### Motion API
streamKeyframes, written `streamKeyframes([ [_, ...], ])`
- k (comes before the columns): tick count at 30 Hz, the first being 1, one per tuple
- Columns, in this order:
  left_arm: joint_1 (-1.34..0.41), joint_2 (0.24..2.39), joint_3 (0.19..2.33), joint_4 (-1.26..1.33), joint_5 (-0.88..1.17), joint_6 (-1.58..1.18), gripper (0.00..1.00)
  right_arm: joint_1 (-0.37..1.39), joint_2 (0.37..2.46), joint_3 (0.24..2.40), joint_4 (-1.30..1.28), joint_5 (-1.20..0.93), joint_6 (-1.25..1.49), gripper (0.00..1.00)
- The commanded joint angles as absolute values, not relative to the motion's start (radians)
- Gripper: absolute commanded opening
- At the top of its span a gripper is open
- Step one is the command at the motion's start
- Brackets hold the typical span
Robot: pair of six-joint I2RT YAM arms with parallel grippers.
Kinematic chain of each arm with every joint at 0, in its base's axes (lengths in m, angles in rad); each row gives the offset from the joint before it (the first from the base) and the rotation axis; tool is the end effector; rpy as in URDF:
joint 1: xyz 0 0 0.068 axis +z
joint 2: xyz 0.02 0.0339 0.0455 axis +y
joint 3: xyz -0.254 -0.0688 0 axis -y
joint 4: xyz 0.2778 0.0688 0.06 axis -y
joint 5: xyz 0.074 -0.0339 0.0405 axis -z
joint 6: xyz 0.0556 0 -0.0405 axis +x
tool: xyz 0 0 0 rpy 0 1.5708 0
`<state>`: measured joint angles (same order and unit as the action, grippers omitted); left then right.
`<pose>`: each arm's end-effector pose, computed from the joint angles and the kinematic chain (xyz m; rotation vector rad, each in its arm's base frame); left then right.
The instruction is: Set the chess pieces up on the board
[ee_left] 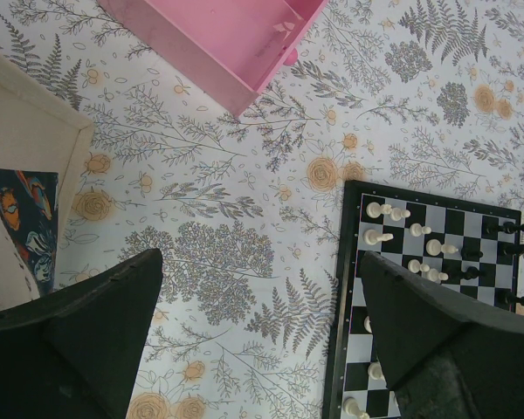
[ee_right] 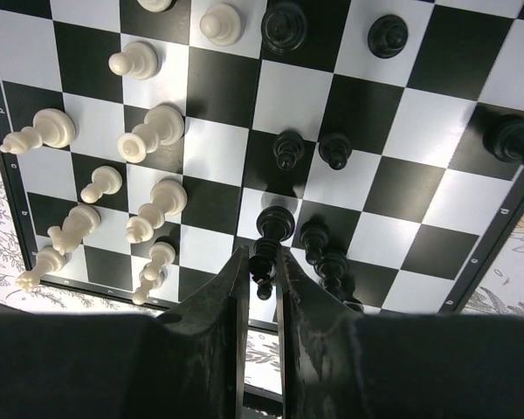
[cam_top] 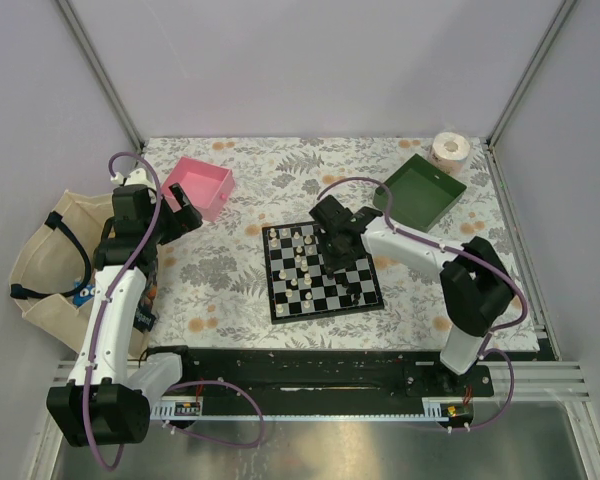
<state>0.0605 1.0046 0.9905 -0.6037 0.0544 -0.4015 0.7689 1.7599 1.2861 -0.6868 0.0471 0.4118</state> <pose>0.2676 0.0132 0.3089 -0.4733 2.1472 -0.2515 0.2850 0.2721 0.1708 -0.4774 2.7213 0.2659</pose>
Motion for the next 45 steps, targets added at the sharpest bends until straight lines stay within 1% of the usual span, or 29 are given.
streamKeyframes([
  [1,0.069,1.000,0.999,-0.569,0.074,-0.411,0.99,0.779,1.666,1.324,-0.695,0.113,0.402,0.16],
  [4,0.071,1.000,0.997,-0.572,0.072,-0.410,0.99,0.775,1.629,1.321,-0.701,0.175,0.393,0.16],
  [11,0.071,1.000,0.997,-0.569,0.078,-0.411,0.99,0.749,1.540,1.295,-0.698,0.209,0.406,0.16],
  [21,0.068,0.999,0.997,-0.569,0.083,-0.413,0.99,0.592,1.511,1.163,-0.672,0.163,0.426,0.15],
  [25,0.069,0.999,0.997,-0.569,0.084,-0.413,0.99,0.557,1.525,1.129,-0.641,0.166,0.397,0.15],
  [30,0.071,0.999,0.997,-0.568,0.086,-0.413,0.99,0.555,1.555,1.121,-0.614,0.135,0.396,0.15],
  [45,0.069,0.999,0.996,-0.568,0.084,-0.413,0.99,0.551,1.635,1.129,-0.575,0.135,0.396,0.18],
])
